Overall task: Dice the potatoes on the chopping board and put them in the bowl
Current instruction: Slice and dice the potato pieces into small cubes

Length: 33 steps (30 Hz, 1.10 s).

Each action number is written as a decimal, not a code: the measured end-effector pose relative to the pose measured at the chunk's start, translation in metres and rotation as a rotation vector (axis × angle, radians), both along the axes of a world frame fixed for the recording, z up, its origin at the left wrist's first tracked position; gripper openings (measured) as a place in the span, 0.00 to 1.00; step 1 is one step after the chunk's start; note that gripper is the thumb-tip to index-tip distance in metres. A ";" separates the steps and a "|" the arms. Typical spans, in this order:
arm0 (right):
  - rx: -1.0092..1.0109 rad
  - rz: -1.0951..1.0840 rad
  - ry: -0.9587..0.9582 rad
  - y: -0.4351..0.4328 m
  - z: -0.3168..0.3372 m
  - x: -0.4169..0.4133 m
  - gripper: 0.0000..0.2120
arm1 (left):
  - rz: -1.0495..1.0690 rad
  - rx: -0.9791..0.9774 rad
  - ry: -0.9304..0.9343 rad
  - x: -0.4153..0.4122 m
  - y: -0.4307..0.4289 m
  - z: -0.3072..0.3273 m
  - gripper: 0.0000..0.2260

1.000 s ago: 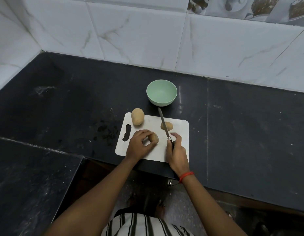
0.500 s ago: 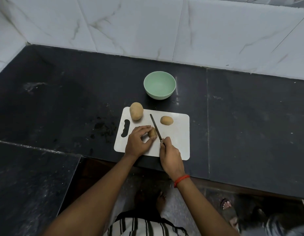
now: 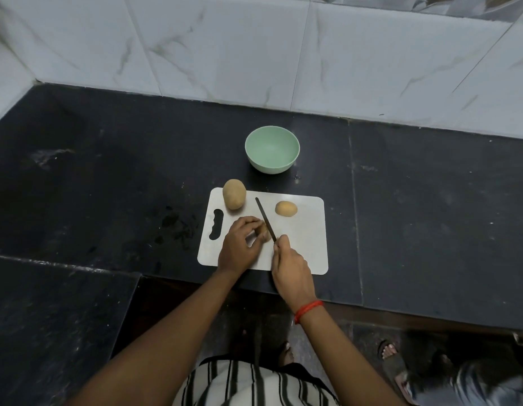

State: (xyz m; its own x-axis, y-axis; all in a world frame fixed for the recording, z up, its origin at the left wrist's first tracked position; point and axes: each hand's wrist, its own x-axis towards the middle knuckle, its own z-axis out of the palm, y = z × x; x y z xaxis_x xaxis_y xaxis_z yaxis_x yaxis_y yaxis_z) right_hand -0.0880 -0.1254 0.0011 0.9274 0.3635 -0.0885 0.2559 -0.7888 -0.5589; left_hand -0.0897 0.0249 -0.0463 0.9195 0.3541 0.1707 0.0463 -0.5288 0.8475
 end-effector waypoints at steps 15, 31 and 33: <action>-0.050 -0.009 0.034 0.011 -0.002 0.007 0.01 | 0.020 0.057 0.004 0.002 -0.002 -0.003 0.12; -0.085 -0.013 0.020 0.024 0.001 0.018 0.06 | -0.045 0.145 0.002 0.002 0.001 0.001 0.08; -0.080 -0.011 0.016 0.026 0.002 0.018 0.07 | -0.050 0.148 0.005 0.001 0.000 0.001 0.08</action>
